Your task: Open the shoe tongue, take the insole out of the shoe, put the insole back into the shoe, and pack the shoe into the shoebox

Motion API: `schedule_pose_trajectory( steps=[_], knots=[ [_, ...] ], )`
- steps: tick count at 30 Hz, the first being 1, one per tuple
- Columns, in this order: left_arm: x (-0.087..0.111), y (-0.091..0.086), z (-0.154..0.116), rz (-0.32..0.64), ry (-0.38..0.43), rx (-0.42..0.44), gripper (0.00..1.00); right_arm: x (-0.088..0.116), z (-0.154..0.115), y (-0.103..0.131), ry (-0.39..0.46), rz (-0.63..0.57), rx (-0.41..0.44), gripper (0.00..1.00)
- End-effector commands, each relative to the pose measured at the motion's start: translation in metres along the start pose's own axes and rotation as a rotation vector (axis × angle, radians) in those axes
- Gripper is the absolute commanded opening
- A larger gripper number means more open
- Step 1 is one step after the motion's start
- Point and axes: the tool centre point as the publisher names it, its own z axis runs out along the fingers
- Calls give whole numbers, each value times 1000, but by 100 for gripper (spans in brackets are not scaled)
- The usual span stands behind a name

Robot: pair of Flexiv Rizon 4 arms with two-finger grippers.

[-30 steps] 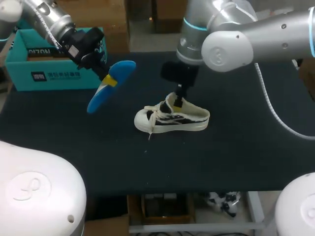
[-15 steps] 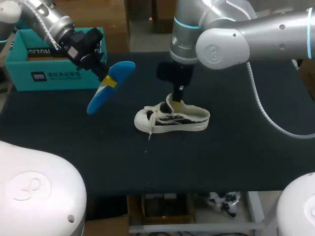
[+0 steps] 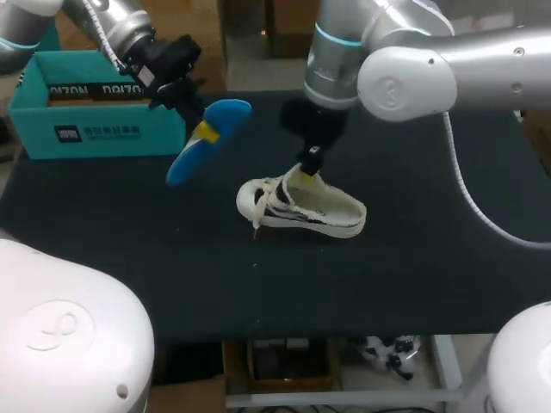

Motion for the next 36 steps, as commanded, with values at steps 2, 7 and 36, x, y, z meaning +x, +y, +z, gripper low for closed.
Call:
schedule_pose_trajectory(
  steps=[2,7,36],
  knots=[
    [-7,-20,-1,63,91,-45,0,11,-9,-13,-9,136,-81,0],
    [-14,-32,0,146,170,-51,0,22,-10,-13,-1,276,-170,0],
    [-54,-45,17,221,338,-67,0,21,14,-24,45,594,-364,100]
  ],
)
